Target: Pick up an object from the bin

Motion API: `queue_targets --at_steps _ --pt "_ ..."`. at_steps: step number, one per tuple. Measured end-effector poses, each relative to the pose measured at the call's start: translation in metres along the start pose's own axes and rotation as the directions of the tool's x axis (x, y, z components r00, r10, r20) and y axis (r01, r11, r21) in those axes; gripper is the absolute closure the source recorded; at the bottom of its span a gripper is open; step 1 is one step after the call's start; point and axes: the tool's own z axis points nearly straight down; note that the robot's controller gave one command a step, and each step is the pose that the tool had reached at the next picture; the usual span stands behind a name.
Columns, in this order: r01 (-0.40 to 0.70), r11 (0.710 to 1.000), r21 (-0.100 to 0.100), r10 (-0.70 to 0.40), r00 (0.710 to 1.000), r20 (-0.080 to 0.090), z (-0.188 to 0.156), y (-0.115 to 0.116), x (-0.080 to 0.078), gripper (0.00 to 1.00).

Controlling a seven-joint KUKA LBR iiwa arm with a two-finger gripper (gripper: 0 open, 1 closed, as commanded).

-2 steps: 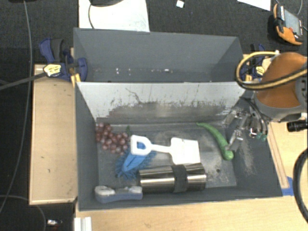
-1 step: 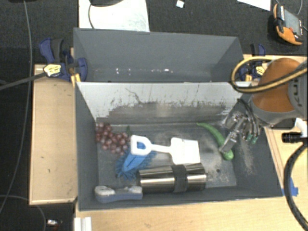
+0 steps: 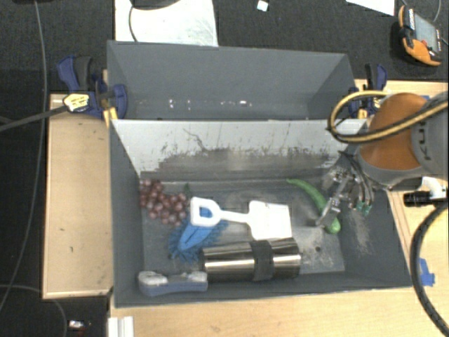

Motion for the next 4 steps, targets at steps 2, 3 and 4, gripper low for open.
queue_targets --at_steps 2,3,4 --pt "-0.3 0.954 0.0 0.3 0.954 -0.002 -0.001 0.012 -0.005 1.0" --pt "-0.297 0.955 -0.002 0.297 0.955 0.001 -0.005 0.012 -0.006 1.0" --pt "-0.295 0.956 0.001 0.295 0.956 -0.005 -0.039 0.012 -0.004 1.0"
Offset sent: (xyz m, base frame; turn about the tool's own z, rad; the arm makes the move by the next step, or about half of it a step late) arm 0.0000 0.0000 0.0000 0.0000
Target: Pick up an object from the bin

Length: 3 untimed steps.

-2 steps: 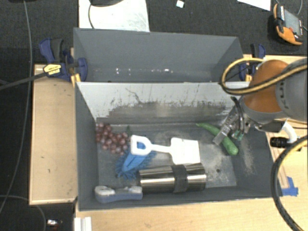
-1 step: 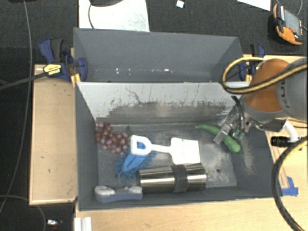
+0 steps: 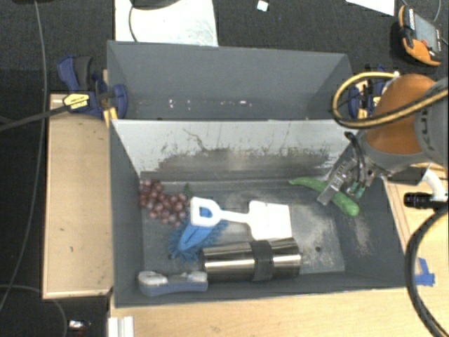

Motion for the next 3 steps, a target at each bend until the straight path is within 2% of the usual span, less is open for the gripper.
queue_targets --at_steps 1,3 --pt "0.004 1.0 -0.003 -0.004 1.0 0.007 -0.024 0.001 -0.002 1.0" --pt "0.009 1.0 -0.005 -0.009 1.0 0.009 -0.046 0.001 -0.002 1.0"
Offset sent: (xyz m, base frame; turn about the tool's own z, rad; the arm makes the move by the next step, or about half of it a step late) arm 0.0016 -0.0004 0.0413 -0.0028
